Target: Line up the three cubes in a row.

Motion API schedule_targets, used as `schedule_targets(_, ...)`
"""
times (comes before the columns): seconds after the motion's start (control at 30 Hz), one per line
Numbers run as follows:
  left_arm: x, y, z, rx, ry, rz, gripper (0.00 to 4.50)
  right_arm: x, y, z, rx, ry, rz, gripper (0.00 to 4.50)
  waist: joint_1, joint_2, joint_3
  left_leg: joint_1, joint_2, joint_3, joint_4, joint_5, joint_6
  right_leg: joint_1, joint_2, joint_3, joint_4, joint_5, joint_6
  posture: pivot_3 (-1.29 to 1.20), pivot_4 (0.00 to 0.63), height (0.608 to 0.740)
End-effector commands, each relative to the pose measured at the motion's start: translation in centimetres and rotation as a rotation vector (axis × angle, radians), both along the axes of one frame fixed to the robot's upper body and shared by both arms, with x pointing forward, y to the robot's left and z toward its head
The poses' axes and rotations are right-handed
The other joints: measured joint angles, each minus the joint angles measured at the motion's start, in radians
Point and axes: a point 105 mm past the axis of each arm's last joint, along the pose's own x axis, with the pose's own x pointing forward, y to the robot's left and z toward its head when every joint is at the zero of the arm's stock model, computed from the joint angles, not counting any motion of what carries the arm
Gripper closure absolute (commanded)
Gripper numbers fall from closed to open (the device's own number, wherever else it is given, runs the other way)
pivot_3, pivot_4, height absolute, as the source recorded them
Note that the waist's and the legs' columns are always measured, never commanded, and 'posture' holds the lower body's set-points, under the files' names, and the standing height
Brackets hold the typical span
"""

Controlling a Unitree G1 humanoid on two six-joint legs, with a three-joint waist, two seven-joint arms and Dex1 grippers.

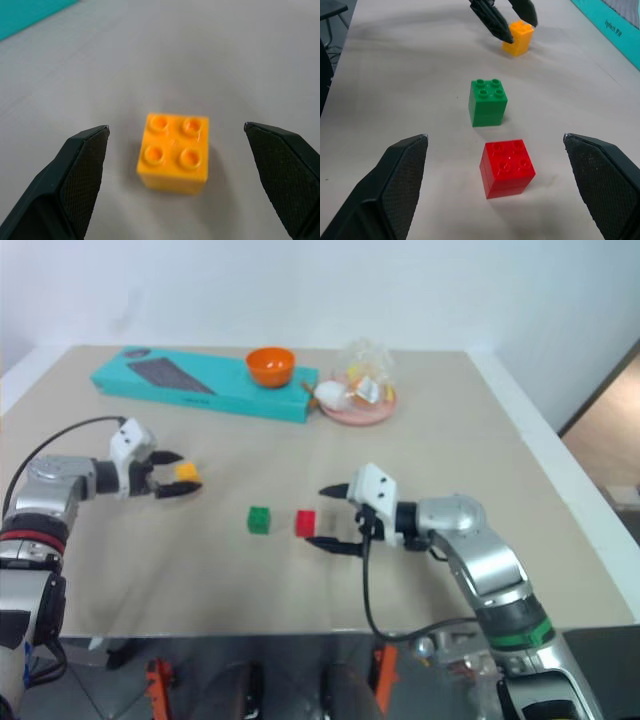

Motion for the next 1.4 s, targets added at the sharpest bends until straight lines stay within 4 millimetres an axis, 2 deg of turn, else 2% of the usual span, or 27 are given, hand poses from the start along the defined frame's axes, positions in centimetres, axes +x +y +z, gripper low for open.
schedule_targets(0.03, 0.6, 0.0, 1.0, 0.058, -0.044, 0.003, 0.03, -0.3, -0.5, 1.7, 0.018, -0.063, -0.01, 0.0, 0.0, 0.0, 0.0, 0.0, 0.0, 0.0, 0.0, 0.0, 0.0, 0.0, 0.0, 0.0, 0.0, 0.0, 0.0, 0.0, 0.15, 0.74)
schedule_targets(0.07, 0.7, 0.0, 0.8, 0.064, -0.039, 0.004, 0.03, -0.3, -0.5, 1.7, 0.017, -0.064, -0.013, 0.0, 0.0, 0.0, 0.0, 0.0, 0.0, 0.0, 0.0, 0.0, 0.0, 0.0, 0.0, 0.0, 0.0, 0.0, 0.0, 0.0, 0.15, 0.74)
schedule_targets(0.1, 0.8, -0.1, 0.7, 0.069, -0.037, 0.005, 0.42, -0.3, -0.5, 1.7, 0.017, -0.064, -0.015, 0.0, 0.0, 0.0, 0.0, 0.0, 0.0, 0.0, 0.0, 0.0, 0.0, 0.0, 0.0, 0.0, 0.0, 0.0, 0.0, 0.0, 0.15, 0.74)
schedule_targets(0.13, 0.8, -0.1, 0.6, 0.072, -0.037, 0.006, 0.55, -0.3, -0.5, 1.7, 0.017, -0.064, -0.016, 0.0, 0.0, 0.0, 0.0, 0.0, 0.0, 0.0, 0.0, 0.0, 0.0, 0.0, 0.0, 0.0, 0.0, 0.0, 0.0, 0.0, 0.15, 0.74)
schedule_targets(0.37, 1.1, -0.6, 0.4, 0.084, -0.041, 0.001, 2.97, -0.3, -0.7, 1.6, 0.013, -0.06, -0.023, 0.0, 0.0, 0.0, 0.0, 0.0, 0.0, 0.0, 0.0, 0.0, 0.0, 0.0, 0.0, 0.0, 0.0, 0.0, 0.0, 0.0, 0.15, 0.74)
schedule_targets(0.4, 1.1, -0.6, 0.4, 0.086, -0.04, -0.001, 3.16, -0.4, -0.8, 1.6, 0.013, -0.059, -0.024, 0.0, 0.0, 0.0, 0.0, 0.0, 0.0, 0.0, 0.0, 0.0, 0.0, 0.0, 0.0, 0.0, 0.0, 0.0, 0.0, 0.0, 0.15, 0.74)
schedule_targets(0.6, 0.8, -0.5, 0.9, 0.098, -0.053, -0.034, 3.14, -0.4, -0.9, 1.6, 0.009, -0.057, -0.025, 0.0, 0.0, 0.0, 0.0, 0.0, 0.0, 0.0, 0.0, 0.0, 0.0, 0.0, 0.0, 0.0, 0.0, 0.0, 0.0, 0.0, 0.15, 0.74)
schedule_targets(0.73, -0.9, -1.6, 0.9, 0.107, -0.04, -0.216, 3.14, -0.4, -0.9, 1.6, 0.01, -0.059, -0.025, 0.0, 0.0, 0.0, 0.0, 0.0, 0.0, 0.0, 0.0, 0.0, 0.0, 0.0, 0.0, 0.0, 0.0, 0.0, 0.0, 0.0, 0.15, 0.74)
schedule_targets(0.87, -3.6, -2.6, 0.4, 0.158, -0.017, -0.443, 3.14, -0.3, -1.0, 1.6, 0.011, -0.055, -0.022, 0.0, -0.002, 0.0, 0.0, 0.0, 0.001, 0.0, 0.0, 0.0, 0.0, 0.0, 0.0, 0.001, 0.0, 0.0, 0.0, 0.0, 0.15, 0.74)
schedule_targets(0.97, -4.4, -3.0, 0.3, 0.169, 0.003, -0.511, 3.14, -0.4, -0.8, 1.6, 0.021, -0.045, -0.015, 0.0, -0.001, 0.0, 0.0, 0.0, 0.002, 0.0, 0.0, 0.0, 0.0, 0.0, 0.0, 0.0, 0.0, 0.0, -0.001, 0.0, 0.15, 0.74)
schedule_targets(1.4, -5.0, -4.4, -0.8, 0.188, 0.048, -0.595, 3.14, -0.6, -0.9, 1.3, 0.027, -0.035, -0.012, 0.0, -0.001, 0.0, 0.0, 0.0, 0.001, -0.001, 0.001, 0.0, 0.0, 0.0, 0.0, 0.0, 0.0, 0.0, 0.0, 0.0, 0.15, 0.74)
